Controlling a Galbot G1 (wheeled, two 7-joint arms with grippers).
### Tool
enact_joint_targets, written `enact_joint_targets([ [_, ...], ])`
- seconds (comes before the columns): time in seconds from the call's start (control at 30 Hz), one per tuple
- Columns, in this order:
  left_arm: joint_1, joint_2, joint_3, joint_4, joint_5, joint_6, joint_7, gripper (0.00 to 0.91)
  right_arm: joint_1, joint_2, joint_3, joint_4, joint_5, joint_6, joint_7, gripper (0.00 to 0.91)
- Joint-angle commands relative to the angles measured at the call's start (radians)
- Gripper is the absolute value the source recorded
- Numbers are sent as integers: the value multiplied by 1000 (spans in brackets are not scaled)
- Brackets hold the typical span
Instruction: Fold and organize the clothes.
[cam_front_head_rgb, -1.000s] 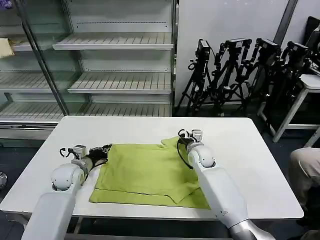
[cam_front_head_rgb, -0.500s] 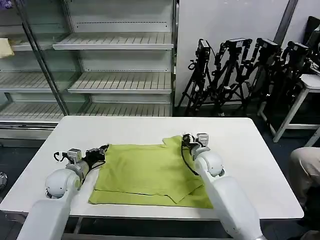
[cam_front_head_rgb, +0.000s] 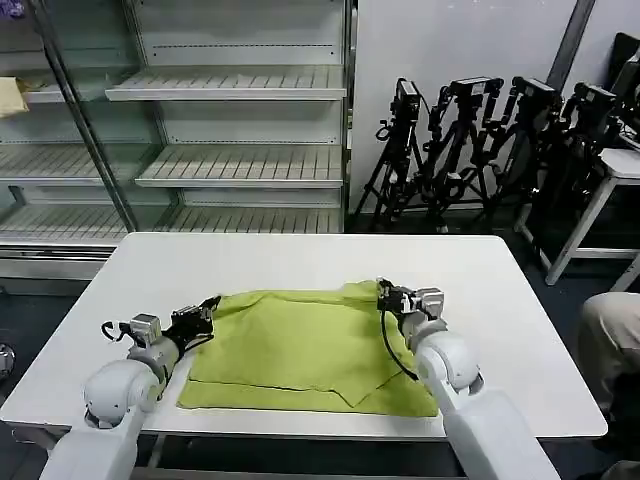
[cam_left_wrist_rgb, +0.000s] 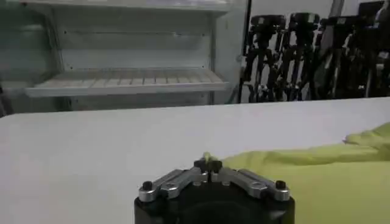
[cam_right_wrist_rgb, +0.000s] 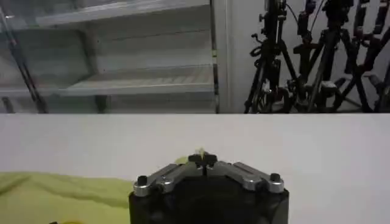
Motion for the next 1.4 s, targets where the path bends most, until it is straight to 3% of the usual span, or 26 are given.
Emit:
enact_joint_targets([
  [0.03, 129, -3, -25, -126, 28, -37, -33, 10, -175, -48, 35, 152, -1, 12, -3, 0],
  [0.43, 189, -11, -45, -149, 43, -45, -29, 20, -276, -84, 72, 278, 0, 12, -4, 0],
  [0.87, 227, 6, -78, -176, 45, -31, -18, 20, -327, -98, 96, 303, -15, 18, -7, 0],
  [1.4, 285, 19, -117, -256, 23, 47, -31, 20, -347, -105, 121, 319, -23, 26, -6, 0],
])
